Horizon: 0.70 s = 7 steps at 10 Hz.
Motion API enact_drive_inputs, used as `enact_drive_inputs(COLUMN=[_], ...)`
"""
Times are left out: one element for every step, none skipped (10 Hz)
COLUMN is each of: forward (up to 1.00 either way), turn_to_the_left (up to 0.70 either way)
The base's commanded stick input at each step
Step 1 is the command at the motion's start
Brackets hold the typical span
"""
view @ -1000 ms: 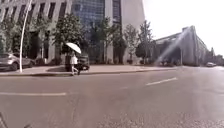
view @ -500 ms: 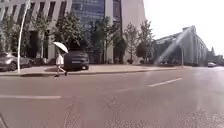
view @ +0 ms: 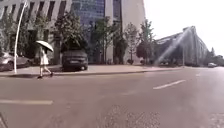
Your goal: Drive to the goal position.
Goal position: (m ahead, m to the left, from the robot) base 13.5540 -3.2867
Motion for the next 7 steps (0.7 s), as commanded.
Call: enact_drive_inputs(forward=[0.70, 0.70, 0.70, 0.70, 0.70, 0.70, 0.70], turn_to_the_left=[0.00, 0.00, 0.00, 0.00, 0.00, 0.00, 0.00])
